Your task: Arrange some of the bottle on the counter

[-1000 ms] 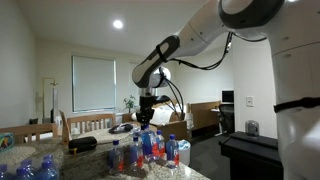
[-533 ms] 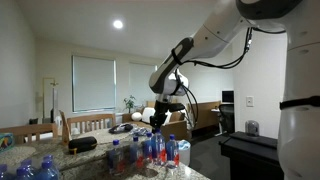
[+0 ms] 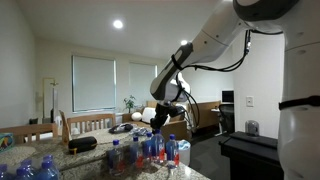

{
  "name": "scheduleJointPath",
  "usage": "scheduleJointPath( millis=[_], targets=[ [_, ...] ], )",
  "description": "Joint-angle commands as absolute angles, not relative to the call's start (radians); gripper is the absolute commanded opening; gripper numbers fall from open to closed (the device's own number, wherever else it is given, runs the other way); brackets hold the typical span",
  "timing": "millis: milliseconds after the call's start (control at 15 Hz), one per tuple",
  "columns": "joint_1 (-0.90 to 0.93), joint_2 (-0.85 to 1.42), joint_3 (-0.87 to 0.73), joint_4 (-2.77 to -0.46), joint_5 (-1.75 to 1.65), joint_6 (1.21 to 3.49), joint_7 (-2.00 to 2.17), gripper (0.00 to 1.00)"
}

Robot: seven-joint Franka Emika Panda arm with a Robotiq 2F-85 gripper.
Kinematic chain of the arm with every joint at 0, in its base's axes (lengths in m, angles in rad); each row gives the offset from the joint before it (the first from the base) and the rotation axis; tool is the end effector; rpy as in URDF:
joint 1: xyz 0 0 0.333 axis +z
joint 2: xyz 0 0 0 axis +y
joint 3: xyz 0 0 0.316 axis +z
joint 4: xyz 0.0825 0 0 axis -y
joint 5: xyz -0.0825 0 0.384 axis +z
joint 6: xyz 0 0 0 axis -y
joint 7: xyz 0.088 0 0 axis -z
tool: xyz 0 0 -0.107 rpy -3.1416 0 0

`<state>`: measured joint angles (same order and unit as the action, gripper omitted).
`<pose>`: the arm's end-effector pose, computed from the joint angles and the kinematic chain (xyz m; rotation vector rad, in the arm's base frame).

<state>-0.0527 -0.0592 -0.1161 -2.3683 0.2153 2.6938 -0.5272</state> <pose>0.5157 -0.0953 0.3889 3.0624 0.2780 0.6317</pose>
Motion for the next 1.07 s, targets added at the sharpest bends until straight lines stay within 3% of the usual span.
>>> scheduleJointPath(
  millis=[0, 1000],
  targets=[
    [-0.052, -0.035, -0.116, -2.377, 0.238, 2.768, -0.554, 0.14],
    [-0.105, 0.032, -0.112, -2.372, 0.197, 2.796, -0.488, 0.13]
  ],
)
